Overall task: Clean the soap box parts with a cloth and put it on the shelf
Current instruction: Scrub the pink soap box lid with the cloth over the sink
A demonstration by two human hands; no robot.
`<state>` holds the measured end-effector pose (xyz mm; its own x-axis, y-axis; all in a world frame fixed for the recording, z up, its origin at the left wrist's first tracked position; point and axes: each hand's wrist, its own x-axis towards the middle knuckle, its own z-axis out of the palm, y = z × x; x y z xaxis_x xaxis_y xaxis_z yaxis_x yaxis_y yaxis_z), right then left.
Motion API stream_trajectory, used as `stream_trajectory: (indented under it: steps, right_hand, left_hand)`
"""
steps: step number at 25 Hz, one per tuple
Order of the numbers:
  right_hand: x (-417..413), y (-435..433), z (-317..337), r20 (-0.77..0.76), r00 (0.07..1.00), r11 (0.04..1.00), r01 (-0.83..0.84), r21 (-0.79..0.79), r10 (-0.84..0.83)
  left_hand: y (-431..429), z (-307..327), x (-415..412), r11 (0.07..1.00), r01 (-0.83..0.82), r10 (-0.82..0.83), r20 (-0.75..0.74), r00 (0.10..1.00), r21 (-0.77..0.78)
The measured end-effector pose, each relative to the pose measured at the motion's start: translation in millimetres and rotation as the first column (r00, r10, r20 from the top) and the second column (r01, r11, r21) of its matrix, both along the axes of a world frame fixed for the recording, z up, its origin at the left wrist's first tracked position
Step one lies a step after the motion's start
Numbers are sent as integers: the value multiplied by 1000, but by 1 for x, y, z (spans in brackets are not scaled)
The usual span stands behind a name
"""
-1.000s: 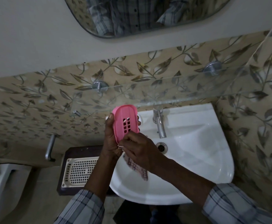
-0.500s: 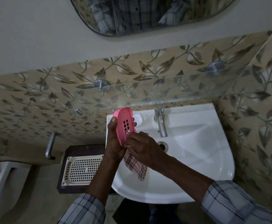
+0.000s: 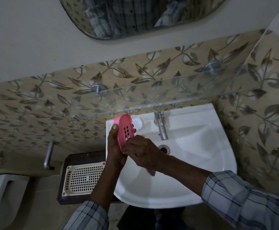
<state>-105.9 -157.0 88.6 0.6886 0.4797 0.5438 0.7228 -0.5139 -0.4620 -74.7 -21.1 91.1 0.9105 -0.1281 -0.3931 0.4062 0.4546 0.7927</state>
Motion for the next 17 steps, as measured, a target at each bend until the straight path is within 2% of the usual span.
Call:
stream_trajectory:
  steps: [3,7,12,14,17]
  right_hand:
    - [-2,2,0,-87,996,1000,-4,-6,3]
    - [-9,6,-4,-116,993,999,39,17,-37]
    - [-15,5,-19,-268,963,998,-1,60,17]
    - [-21,8,-29,-305,951,985,101,140,-54]
    - [-28,22,-40,-410,894,862,343,372,-179]
  left_hand:
    - [2,-3,-2,999,-13,12,8,1000,46]
    - [2,-7,-5,997,-33,34,-13,999,73]
    - [13,-12,-1,990,-143,143,6,990,-5]
    - [12,-11,1,988,-148,149,2,989,-32]
    - [2,-6,7,980,-198,198,-8,980,13]
